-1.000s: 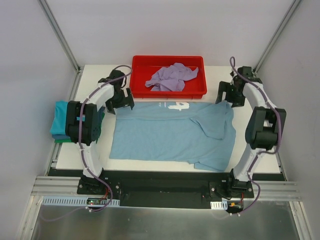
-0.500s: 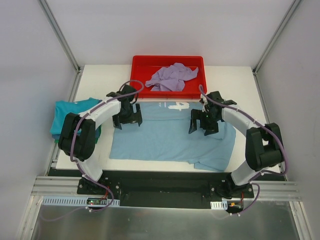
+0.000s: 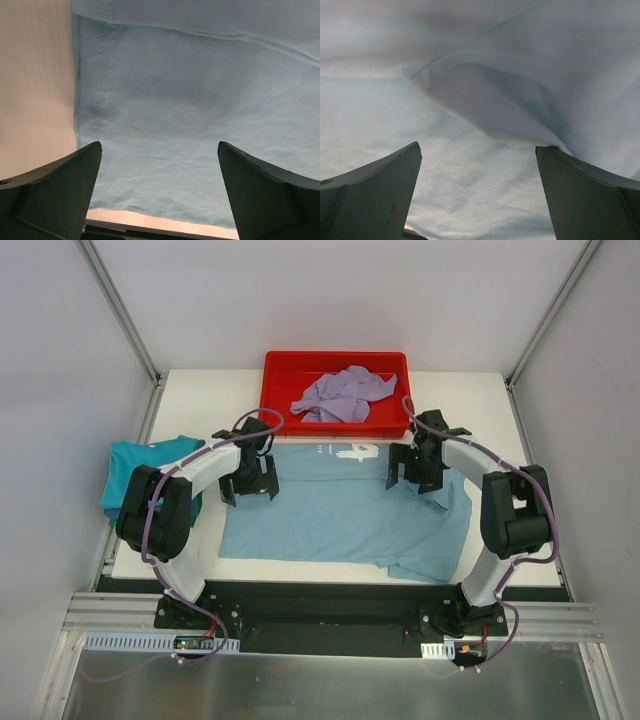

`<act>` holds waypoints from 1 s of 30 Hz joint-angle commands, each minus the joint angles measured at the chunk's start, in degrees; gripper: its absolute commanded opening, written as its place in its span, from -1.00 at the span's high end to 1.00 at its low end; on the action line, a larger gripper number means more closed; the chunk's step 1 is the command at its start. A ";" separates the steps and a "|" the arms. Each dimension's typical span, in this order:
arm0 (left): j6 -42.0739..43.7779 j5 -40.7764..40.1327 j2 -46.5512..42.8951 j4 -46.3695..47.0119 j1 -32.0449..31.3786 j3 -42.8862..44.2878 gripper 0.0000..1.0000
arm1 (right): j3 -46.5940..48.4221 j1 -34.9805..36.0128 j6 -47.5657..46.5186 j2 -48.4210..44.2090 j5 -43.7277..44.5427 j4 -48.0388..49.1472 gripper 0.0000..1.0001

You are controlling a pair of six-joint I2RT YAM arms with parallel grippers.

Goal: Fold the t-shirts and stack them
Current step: Fold the flattened tshirt in 1/3 of the way

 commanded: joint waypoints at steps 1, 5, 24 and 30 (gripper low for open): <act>-0.51 -2.68 0.11 -0.61 0.14 -0.11 -0.98 | 4.47 -1.27 -3.74 1.64 5.82 -0.35 -0.98; -0.24 -2.60 0.46 -0.61 0.14 0.51 -0.98 | 7.54 -2.15 -6.99 3.75 7.40 -1.32 -0.98; 0.11 -1.28 1.69 -0.70 0.14 2.44 -0.98 | 1.31 6.46 -14.38 -4.96 17.34 -4.39 -0.90; -0.33 -0.93 1.43 -0.70 0.14 2.18 -0.98 | 2.88 6.55 -12.09 0.49 16.64 -3.86 -0.47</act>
